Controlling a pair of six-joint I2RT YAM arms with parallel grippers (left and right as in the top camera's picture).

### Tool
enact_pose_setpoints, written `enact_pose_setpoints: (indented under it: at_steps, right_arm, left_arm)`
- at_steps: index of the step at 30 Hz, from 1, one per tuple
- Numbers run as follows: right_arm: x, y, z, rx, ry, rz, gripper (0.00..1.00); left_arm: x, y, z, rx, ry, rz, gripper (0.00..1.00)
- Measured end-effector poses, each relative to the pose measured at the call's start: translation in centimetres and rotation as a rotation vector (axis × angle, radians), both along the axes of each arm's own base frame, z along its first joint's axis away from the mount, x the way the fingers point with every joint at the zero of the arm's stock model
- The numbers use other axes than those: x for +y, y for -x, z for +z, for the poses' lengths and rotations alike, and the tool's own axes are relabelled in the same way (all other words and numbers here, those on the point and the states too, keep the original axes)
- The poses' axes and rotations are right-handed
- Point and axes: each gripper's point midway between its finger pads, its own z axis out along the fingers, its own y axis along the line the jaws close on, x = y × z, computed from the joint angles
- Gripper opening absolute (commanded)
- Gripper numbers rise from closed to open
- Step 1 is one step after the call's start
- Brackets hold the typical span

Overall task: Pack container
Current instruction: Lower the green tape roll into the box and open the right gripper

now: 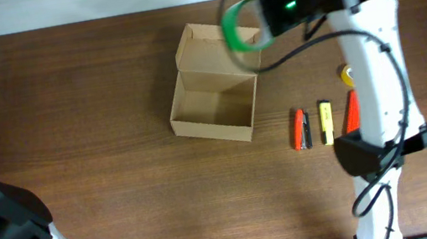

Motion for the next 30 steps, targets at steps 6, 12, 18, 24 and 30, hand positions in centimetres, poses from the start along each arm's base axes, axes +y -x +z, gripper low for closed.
enact_pose_setpoints:
  at_steps: [6, 12, 18, 24, 30]
  right_arm:
    - [6.3, 3.0, -8.0, 0.163, 0.176, 0.205, 0.04]
    - [6.2, 1.3, -12.0, 0.168, 0.244, 0.193, 0.03]
    - [6.7, -0.1, -18.0, 0.257, 0.293, 0.196, 0.03]
    - [6.8, -0.3, -20.7, 0.302, 0.314, 0.197, 0.04]
    - [6.7, -0.3, -23.4, 0.354, 0.333, 0.191, 0.04]
  left_arm:
    - [0.0, 0.0, 0.0, 0.000, 0.001, 0.000, 1.00]
    - [0.0, 0.0, 0.0, 0.000, 0.000, 0.000, 1.00]
    - [0.0, 0.0, 0.0, 0.000, 0.000, 0.000, 1.00]
    - [0.0, 0.0, 0.0, 0.000, 0.000, 0.000, 1.00]
    - [0.0, 0.0, 0.0, 0.000, 0.000, 0.000, 1.00]
